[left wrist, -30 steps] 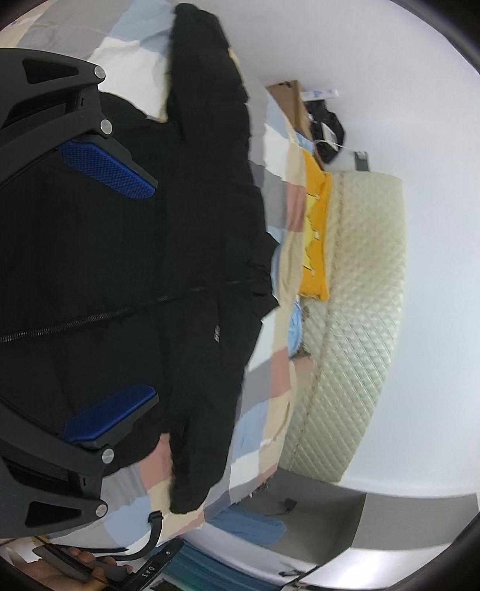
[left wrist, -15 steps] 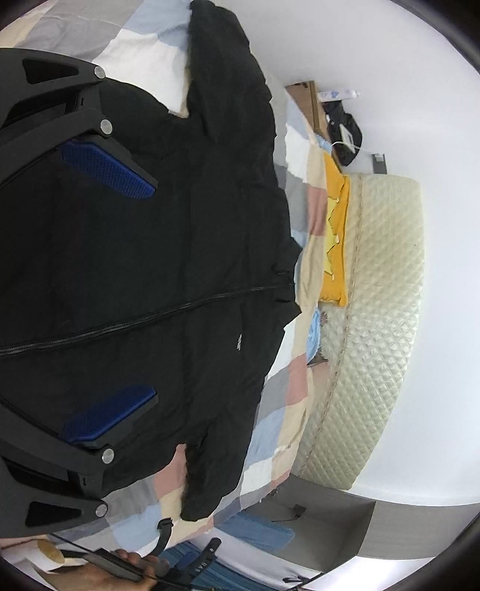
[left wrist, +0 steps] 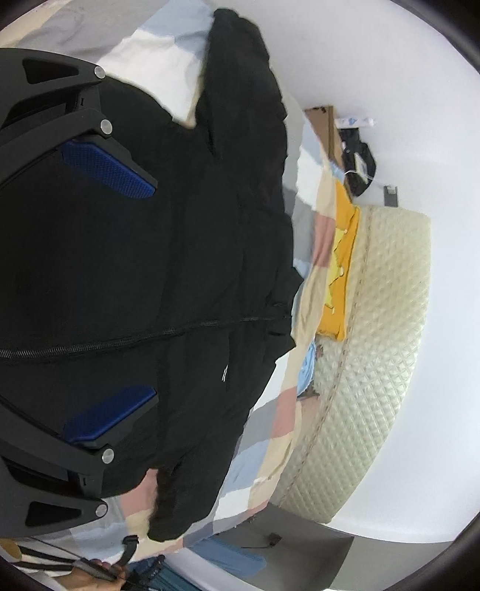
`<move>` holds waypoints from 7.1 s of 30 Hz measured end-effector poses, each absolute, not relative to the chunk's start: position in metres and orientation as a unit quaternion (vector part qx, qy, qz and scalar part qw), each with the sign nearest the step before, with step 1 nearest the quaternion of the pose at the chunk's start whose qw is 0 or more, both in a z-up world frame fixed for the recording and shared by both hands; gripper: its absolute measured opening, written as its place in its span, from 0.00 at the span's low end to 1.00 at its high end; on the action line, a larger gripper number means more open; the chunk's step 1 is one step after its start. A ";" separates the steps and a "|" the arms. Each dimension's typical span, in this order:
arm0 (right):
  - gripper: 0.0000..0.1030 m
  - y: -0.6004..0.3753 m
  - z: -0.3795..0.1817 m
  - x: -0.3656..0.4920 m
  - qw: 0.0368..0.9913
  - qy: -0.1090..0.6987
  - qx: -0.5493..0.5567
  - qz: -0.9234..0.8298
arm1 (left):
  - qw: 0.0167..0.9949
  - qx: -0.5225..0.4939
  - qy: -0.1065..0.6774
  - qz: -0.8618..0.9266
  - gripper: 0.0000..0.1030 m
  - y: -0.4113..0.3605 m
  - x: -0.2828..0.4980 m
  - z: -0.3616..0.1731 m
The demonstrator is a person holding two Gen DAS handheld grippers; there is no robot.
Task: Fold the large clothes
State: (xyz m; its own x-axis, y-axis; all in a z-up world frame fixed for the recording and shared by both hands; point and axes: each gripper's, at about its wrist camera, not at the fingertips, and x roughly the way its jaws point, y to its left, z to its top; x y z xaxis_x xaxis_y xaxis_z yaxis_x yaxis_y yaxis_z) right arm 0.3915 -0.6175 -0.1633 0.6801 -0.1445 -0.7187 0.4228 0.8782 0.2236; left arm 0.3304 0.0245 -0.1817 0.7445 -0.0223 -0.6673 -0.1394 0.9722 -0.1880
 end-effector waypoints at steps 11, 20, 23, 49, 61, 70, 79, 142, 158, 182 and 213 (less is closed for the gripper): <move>0.81 -0.667 -0.229 0.468 0.861 0.380 0.322 -0.104 | 0.923 -0.068 0.377 0.035 0.99 0.004 0.377 -0.195; 0.86 -0.668 -0.254 0.494 0.839 0.363 0.354 -0.198 | 0.912 -0.081 0.399 0.046 0.99 0.017 0.393 -0.218; 0.54 -0.666 -0.253 0.494 0.843 0.354 0.341 -0.218 | 0.911 -0.065 0.403 0.054 0.99 0.018 0.394 -0.224; 0.01 -0.456 0.066 0.500 0.961 0.225 0.116 -0.113 | 0.936 0.025 0.349 0.029 0.99 0.046 0.334 -0.182; 0.01 -0.228 0.116 0.494 0.981 0.195 0.012 0.009 | 0.955 -0.019 0.291 0.059 0.99 0.110 0.308 -0.156; 0.01 -0.071 0.045 0.475 0.967 0.215 -0.021 0.137 | 0.953 -0.069 0.276 0.104 0.99 0.151 0.291 -0.156; 0.01 0.040 -0.079 0.446 0.929 0.290 -0.056 0.221 | 0.947 -0.119 0.264 0.141 0.99 0.204 0.279 -0.151; 0.75 -0.175 -0.056 0.237 0.951 0.277 -0.001 0.140 | 0.950 -0.077 0.290 0.083 0.99 0.134 0.194 -0.161; 0.77 -0.219 -0.068 0.181 0.949 0.287 0.024 0.125 | 0.959 -0.056 0.270 0.063 0.99 0.111 0.183 -0.159; 0.95 -0.219 -0.069 0.127 0.954 0.272 0.014 0.125 | 0.955 -0.062 0.291 0.012 0.99 0.101 0.192 -0.153; 0.98 -0.201 -0.086 0.164 0.953 0.290 0.028 0.080 | 0.902 -0.165 0.349 0.193 0.99 0.461 0.320 -0.175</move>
State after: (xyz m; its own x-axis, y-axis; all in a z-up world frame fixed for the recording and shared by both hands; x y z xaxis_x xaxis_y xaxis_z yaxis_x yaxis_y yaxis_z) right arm 0.1643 -0.2009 -0.0856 0.8191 0.1682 -0.5484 -0.1355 0.9857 0.1000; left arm 0.3196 0.4606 -0.1753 0.6818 0.2330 -0.6935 -0.4637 0.8708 -0.1633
